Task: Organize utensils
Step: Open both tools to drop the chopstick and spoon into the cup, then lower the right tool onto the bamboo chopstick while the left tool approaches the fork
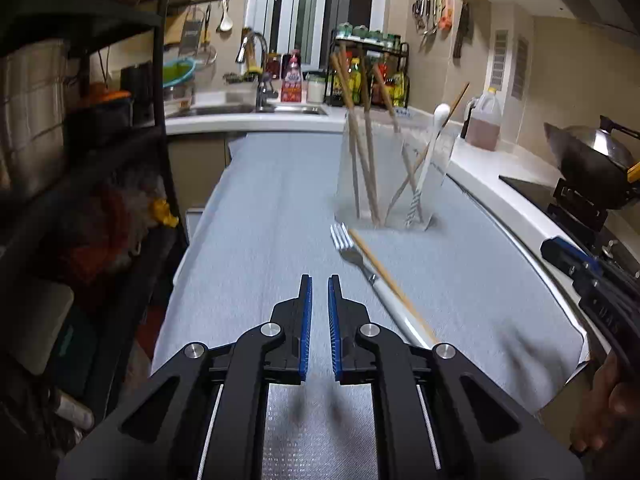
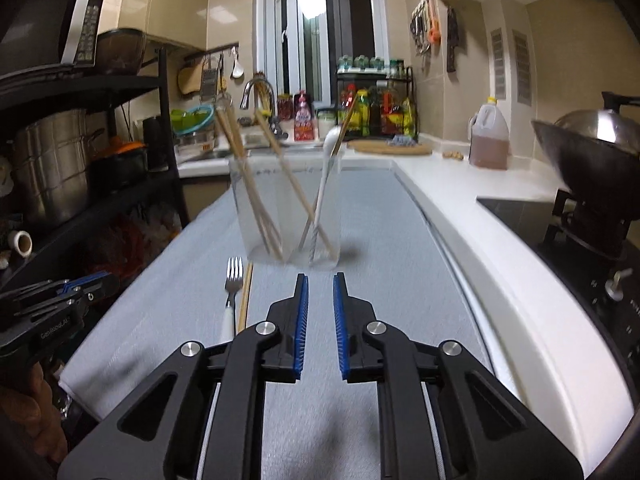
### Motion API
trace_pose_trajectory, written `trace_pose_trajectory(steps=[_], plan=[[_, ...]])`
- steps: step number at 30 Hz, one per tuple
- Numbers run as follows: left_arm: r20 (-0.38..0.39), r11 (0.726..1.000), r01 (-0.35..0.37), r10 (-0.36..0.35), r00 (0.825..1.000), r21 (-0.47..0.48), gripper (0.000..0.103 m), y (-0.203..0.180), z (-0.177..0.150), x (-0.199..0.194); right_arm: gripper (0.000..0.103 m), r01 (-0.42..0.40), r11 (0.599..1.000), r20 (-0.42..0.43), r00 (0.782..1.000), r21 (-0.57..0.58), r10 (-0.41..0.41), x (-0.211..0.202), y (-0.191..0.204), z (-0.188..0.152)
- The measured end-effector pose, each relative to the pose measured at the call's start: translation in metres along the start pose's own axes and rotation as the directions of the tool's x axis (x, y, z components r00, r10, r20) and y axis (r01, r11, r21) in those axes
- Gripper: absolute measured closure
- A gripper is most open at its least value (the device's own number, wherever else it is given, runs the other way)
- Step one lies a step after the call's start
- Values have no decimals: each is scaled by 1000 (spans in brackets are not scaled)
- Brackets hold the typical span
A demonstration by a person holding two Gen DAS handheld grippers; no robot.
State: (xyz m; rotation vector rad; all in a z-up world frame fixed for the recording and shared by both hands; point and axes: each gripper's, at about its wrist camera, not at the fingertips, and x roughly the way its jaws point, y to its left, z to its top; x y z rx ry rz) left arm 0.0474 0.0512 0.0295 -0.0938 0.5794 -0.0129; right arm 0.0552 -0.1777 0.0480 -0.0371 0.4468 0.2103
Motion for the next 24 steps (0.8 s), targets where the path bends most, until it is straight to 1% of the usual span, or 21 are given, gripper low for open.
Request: trace_pose_trajectory(steps=[2, 5, 8, 11, 12, 13, 18, 21, 24], plan=[[-9, 1000, -2, 2, 1000, -12, 94, 3, 0, 3, 90, -14, 1000, -49, 999, 11, 15, 10, 3, -11], [-8, 999, -15, 15, 1000, -30, 94, 12, 0, 6, 89, -64, 998, -123, 990, 24, 66, 26, 9, -24], [-29, 998, -14, 12, 1000, -54, 94, 15, -4, 10, 88, -107, 994, -173, 979, 13, 108, 37, 19, -32], [-35, 998, -13, 11, 999, -55, 94, 15, -6, 12, 83, -138, 990, -205, 969, 2, 135, 44, 31, -38], [-35, 999, -12, 10, 999, -52, 94, 14, -7, 12, 80, -146, 989, -221, 965, -9, 140, 46, 34, -41], [-35, 999, -11, 9, 999, -50, 94, 14, -6, 12, 79, -153, 988, -237, 961, -21, 144, 48, 38, -44], [-33, 999, -10, 8, 999, -49, 94, 12, -6, 12, 79, -167, 984, -279, 950, -66, 142, 52, 47, -56], [-36, 999, -8, 7, 999, -48, 94, 12, -8, 12, 79, -152, 984, -275, 954, -94, 121, 51, 51, -57], [-32, 999, -4, 3, 999, -43, 94, 11, -8, 11, 81, -142, 985, -274, 955, -96, 111, 51, 48, -56]])
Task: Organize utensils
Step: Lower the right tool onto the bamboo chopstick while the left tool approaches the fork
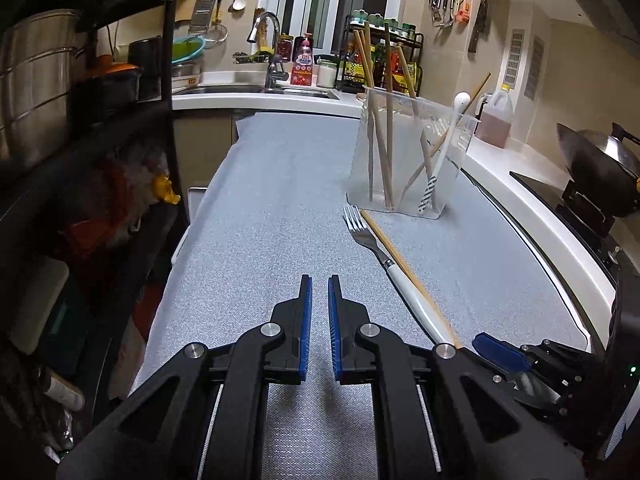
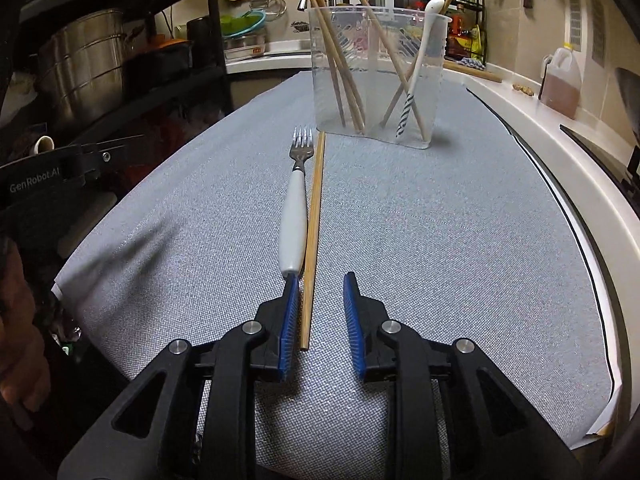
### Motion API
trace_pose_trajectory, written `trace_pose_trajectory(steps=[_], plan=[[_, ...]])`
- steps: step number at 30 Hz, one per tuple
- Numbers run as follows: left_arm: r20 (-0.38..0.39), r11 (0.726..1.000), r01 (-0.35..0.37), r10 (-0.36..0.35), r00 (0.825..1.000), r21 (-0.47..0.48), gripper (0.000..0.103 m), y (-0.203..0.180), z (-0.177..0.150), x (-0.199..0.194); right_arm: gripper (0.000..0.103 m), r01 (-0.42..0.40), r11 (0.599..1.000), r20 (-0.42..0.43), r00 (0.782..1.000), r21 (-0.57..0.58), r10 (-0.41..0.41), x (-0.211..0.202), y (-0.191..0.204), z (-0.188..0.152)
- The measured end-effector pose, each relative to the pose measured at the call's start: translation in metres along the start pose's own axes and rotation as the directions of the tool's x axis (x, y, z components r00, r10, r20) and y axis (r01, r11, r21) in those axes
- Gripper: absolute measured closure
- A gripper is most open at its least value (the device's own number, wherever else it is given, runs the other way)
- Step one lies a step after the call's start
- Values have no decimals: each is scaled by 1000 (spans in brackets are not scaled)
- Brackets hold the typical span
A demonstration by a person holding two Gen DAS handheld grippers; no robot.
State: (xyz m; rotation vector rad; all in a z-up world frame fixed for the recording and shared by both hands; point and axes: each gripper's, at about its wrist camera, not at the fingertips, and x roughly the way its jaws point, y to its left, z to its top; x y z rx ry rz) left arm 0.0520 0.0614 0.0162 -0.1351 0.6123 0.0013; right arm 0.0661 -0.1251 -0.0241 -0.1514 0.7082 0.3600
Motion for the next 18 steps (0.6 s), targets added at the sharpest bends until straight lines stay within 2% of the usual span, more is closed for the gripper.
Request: trace_pose_trajectory(steps=[11, 13, 18], plan=[[3, 1000, 3, -3, 1000, -1, 94, 0, -2, 0, 91, 5, 1000, -11, 1000, 12, -5, -4, -5, -1], [2, 1000, 2, -2, 1000, -1, 94, 0, -2, 1, 98, 1, 1000, -11, 1000, 8, -1, -4, -4, -2], [2, 1000, 3, -3, 1000, 0, 94, 0, -2, 0, 98, 19, 1000, -7, 1000, 22, -19, -6, -8, -2]])
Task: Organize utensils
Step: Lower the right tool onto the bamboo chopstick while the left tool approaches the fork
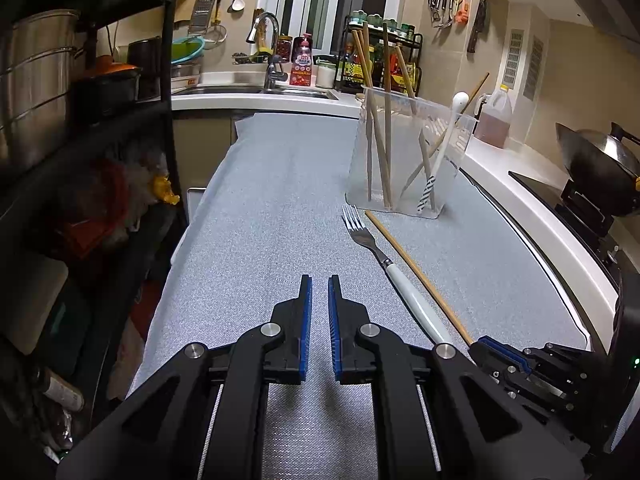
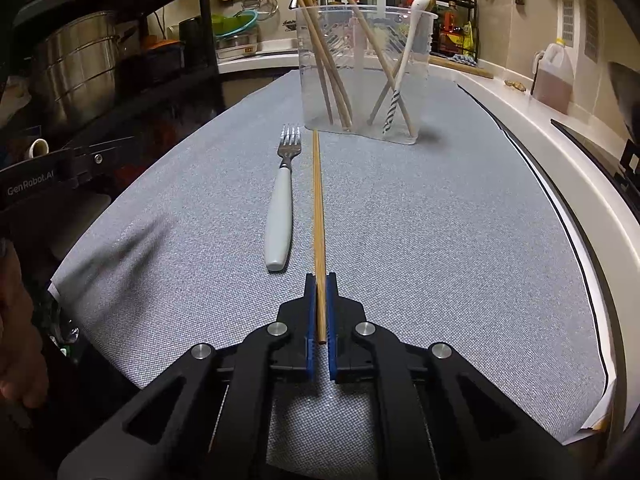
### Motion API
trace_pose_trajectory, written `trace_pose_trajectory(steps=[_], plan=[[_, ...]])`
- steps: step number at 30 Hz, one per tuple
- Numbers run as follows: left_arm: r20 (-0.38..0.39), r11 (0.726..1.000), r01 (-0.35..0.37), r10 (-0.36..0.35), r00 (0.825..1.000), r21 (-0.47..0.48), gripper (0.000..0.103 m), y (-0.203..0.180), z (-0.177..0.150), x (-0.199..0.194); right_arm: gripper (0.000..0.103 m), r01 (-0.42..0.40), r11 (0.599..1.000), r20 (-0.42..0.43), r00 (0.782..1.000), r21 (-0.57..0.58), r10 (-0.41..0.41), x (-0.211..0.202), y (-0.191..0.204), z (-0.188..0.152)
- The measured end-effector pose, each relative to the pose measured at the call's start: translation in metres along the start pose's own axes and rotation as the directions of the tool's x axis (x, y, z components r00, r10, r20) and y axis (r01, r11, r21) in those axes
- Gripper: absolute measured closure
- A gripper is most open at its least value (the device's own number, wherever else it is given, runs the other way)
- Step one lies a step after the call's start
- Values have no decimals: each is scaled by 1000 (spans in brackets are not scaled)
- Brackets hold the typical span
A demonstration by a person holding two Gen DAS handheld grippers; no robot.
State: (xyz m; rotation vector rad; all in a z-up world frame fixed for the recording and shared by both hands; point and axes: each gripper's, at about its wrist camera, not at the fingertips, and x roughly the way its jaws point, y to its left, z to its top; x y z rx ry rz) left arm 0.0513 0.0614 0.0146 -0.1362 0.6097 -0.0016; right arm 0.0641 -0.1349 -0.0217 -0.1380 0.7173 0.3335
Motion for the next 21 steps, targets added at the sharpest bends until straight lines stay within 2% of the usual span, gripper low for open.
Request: trace_pose_trajectory(steps=[5, 11, 18, 19, 21], plan=[[1, 1000, 1, -1, 1000, -1, 94, 0, 0, 0, 98, 57, 998, 1, 998, 11, -57, -2, -7, -1], [-10, 1000, 8, -8, 1000, 8, 94, -4, -4, 3, 98, 77, 997, 0, 997, 31, -77, -7, -17, -4], [-43, 997, 65, -64, 997, 28, 94, -24, -12, 12, 98, 115, 992, 5, 993, 51, -115, -16, -29, -14], [-47, 997, 72, -71, 996, 31, 90, -26, -14, 13, 98, 126, 990, 5, 992, 62, -126, -17, -33, -15], [-58, 995, 88, -86, 995, 36, 68, -34, -16, 16, 98, 149, 986, 6, 989, 79, -150, -19, -39, -17]])
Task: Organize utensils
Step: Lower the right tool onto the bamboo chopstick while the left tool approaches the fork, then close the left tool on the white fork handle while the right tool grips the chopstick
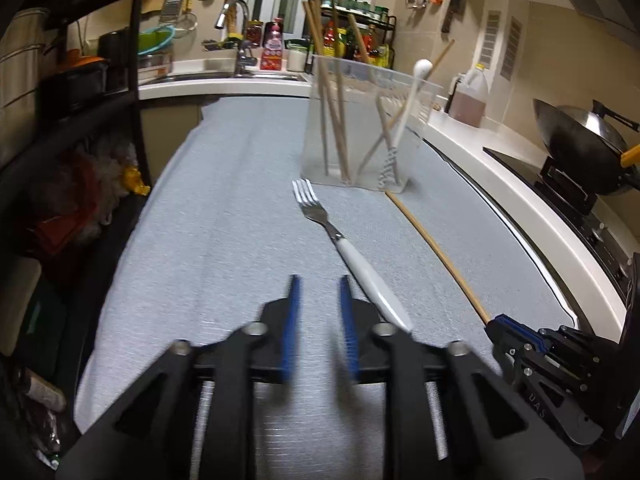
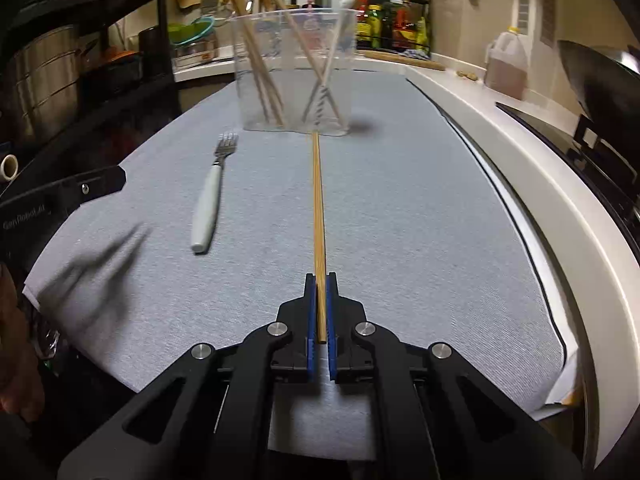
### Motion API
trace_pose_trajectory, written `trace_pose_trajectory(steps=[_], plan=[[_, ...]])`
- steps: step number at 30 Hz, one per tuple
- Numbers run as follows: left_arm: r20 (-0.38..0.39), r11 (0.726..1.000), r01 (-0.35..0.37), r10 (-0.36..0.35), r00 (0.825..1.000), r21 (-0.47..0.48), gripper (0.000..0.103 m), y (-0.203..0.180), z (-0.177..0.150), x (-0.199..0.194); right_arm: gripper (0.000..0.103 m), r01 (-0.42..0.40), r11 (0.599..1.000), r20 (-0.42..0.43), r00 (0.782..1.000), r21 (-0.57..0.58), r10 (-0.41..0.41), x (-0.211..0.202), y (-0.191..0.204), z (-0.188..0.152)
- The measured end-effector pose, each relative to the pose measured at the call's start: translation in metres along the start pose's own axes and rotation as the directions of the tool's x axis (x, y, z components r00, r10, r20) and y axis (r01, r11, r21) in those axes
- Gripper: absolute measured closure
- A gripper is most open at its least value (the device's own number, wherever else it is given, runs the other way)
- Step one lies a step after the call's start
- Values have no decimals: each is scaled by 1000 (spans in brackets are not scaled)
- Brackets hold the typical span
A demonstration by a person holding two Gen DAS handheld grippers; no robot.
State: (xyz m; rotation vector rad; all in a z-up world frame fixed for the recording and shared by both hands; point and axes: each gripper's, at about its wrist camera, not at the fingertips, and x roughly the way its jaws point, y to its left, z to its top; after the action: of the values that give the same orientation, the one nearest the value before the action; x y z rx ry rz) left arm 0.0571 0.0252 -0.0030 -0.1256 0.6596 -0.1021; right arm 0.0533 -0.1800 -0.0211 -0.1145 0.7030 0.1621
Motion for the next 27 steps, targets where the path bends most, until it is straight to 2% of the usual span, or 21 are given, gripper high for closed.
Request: trace_pose_trajectory(steps=[4, 5, 7, 9, 11, 15, 20, 21, 24, 27], plan=[[-8, 999, 4, -4, 1000, 33, 60, -21, 0, 8, 97, 28, 998, -3, 1000, 48, -28, 1, -15, 0], [-14, 999, 1, 0, 1000, 39, 54, -26, 0, 12, 97, 31, 998, -5, 1000, 55, -31, 1, -17, 0], [-25, 999, -8, 9, 1000, 42, 51, -32, 2, 18, 96, 33, 997, -9, 999, 69, -32, 2, -20, -1], [-38, 999, -24, 25, 999, 49, 41, -37, 3, 25, 92, 28, 997, -8, 1000, 65, -27, 4, -20, 0], [-68, 996, -64, 69, 995, 67, 41, -43, 3, 36, 88, 29, 998, -6, 1000, 56, -29, 4, -19, 0], [-97, 996, -68, 74, 993, 65, 42, -45, 2, 45, 87, 28, 998, -4, 1000, 52, -28, 4, -19, 0], [-107, 992, -87, 97, 990, 89, 57, -45, 0, 46, 87, 28, 999, 0, 1000, 44, -28, 4, -18, 0], [-111, 992, -90, 100, 989, 89, 66, -42, -1, 46, 88, 27, 999, 0, 1000, 44, -27, 4, -18, 0], [-122, 991, -109, 118, 985, 82, 83, -34, -3, 46, 95, 11, 999, -1, 1000, 39, -11, 4, -16, 0], [-116, 990, -121, 129, 985, 73, 85, -26, -3, 44, 98, 14, 999, -2, 1000, 30, -14, 3, -13, 0]])
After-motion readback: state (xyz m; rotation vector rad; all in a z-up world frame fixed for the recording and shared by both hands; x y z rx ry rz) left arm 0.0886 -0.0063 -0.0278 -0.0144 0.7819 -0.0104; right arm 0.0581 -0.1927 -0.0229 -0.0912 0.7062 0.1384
